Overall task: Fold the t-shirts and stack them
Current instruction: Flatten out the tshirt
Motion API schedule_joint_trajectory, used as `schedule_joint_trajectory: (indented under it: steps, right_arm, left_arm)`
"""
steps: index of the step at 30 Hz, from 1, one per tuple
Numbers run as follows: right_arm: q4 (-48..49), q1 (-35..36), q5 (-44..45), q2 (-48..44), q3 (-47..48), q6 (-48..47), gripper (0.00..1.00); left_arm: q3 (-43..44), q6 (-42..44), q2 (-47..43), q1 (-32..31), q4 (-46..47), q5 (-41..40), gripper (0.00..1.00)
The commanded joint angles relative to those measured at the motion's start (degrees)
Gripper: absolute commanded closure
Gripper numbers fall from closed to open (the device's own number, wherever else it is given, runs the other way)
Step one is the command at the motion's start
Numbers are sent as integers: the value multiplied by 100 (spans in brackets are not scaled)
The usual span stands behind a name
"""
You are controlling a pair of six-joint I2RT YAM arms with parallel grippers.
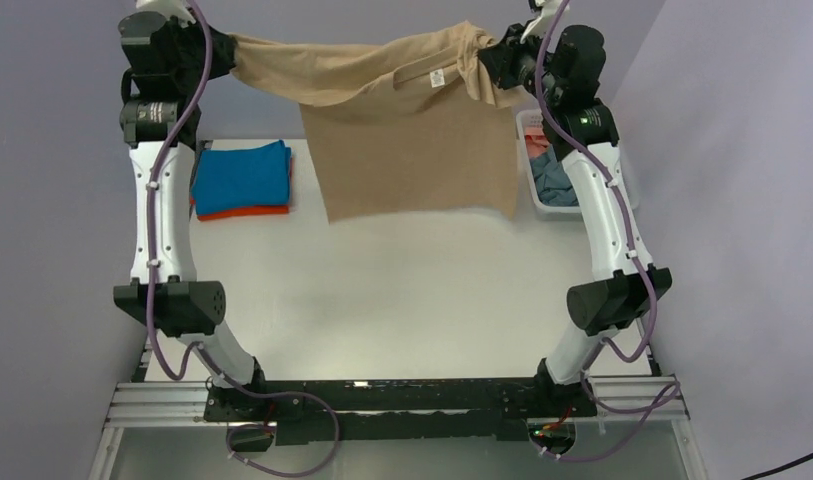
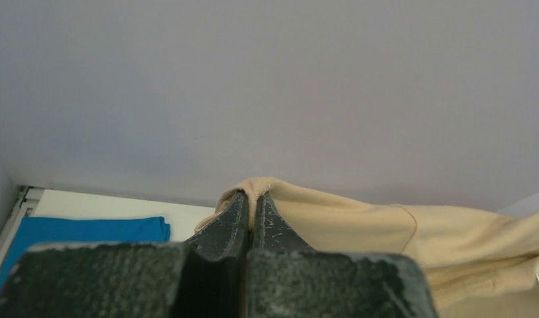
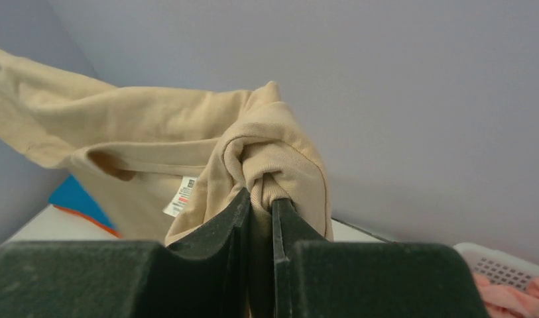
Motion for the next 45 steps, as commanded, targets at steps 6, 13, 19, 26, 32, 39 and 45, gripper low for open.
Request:
schedule_joint_trajectory:
  steps: [6,13,19,26,32,39,45]
  right_arm:
    - [373,-54,-773,-2011,-2771,-769,100]
    - [-1133,4,-686,-2835,-5250,-721,93]
    - [-1705,33,509,-2615,-6254,237,52]
    - [-1739,38,1414,-3041,-6353,775,0]
    - [-705,119,820,-3767,-6925,1311,0]
    - [251,942,593,-3055,-7378,1980,0]
    - [739,1112,739,-2165,-7508,2574,0]
  left_arm:
    - [-3390,-181,-2443,235,59,7,100]
    - [-7117,-1207,-3662,227,-537,-295,97]
    - [-8660,-1572,-4207,127,-537,-447,63]
    - [-8005,-1515,-4045,-163,-627,-532,1]
    - [-7013,-1020,-3081,-1351,57,-292,1]
    - [-5080,-454,-283,-1995,299,609,1]
    - [-4228,-468,1374,-2098,538,1302,1]
